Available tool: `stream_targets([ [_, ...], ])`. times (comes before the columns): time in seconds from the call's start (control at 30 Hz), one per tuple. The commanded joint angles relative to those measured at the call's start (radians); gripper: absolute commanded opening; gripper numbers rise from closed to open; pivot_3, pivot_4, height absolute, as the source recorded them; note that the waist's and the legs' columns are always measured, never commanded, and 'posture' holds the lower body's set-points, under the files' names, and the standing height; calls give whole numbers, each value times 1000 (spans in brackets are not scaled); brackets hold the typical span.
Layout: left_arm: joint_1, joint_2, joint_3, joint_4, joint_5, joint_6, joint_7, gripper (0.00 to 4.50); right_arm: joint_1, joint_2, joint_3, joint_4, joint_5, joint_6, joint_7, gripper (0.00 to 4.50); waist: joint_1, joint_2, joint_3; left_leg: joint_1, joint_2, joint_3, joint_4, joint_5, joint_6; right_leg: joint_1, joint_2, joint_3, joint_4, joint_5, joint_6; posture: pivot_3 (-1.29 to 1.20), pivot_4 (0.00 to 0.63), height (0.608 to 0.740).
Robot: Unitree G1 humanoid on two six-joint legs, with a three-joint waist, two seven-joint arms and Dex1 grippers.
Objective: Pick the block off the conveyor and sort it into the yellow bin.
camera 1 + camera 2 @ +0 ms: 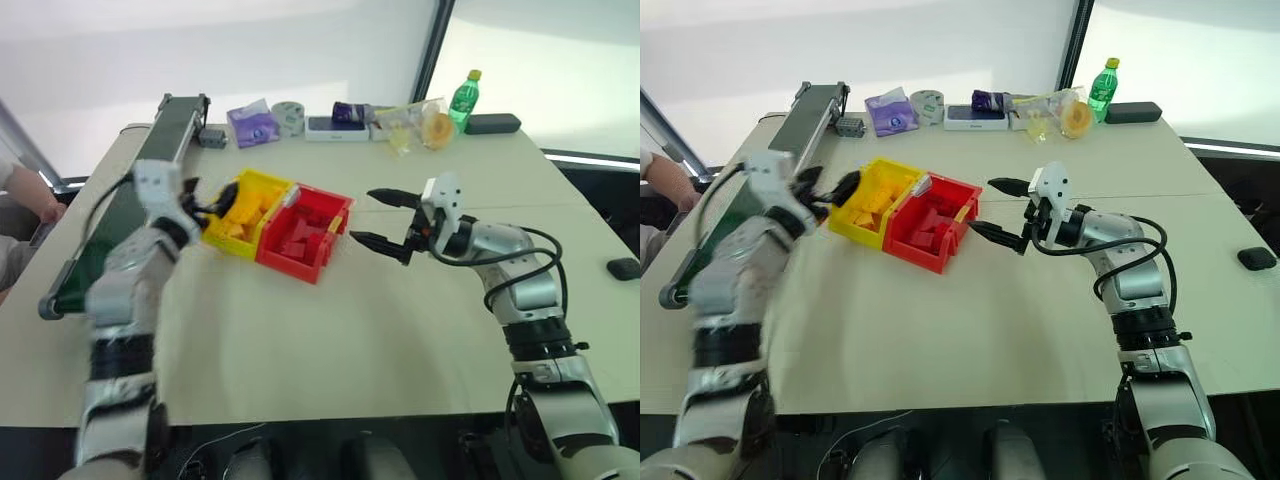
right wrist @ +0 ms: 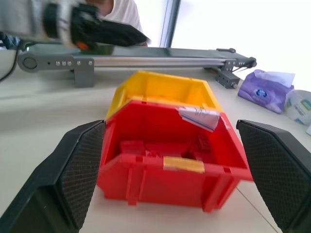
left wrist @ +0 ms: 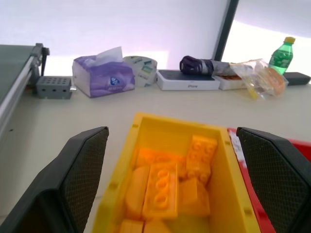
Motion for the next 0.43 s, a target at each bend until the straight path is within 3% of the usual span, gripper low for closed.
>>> stream_targets([
  [0.03,103,95,147,-155,-110,43,-70,4435,-24,-3,-14,-8,7,-21,21,4500,1,0,0,0,0,0,0,0,0,0,0,0,0,0,0,0,150,740],
  [0.17,202,157,216,-177,-147,42,-110,4435,-31,-8,-16,-5,8,-16,33,4500,14,0,0,1,-1,-2,2,0,0,3,-1,-1,0,0,0,0,150,740],
  [0.27,370,219,404,-208,-180,68,-158,4435,-39,-28,-25,-1,11,2,43,4500,12,0,0,1,-2,-2,2,-1,1,4,-2,-1,-1,0,0,0,150,740],
  [0.43,542,229,522,-179,-163,-29,-258,4435,-51,-48,-20,13,12,17,64,4500,3,0,0,1,-1,-1,0,-1,1,2,-2,-2,-2,0,0,0,150,740],
])
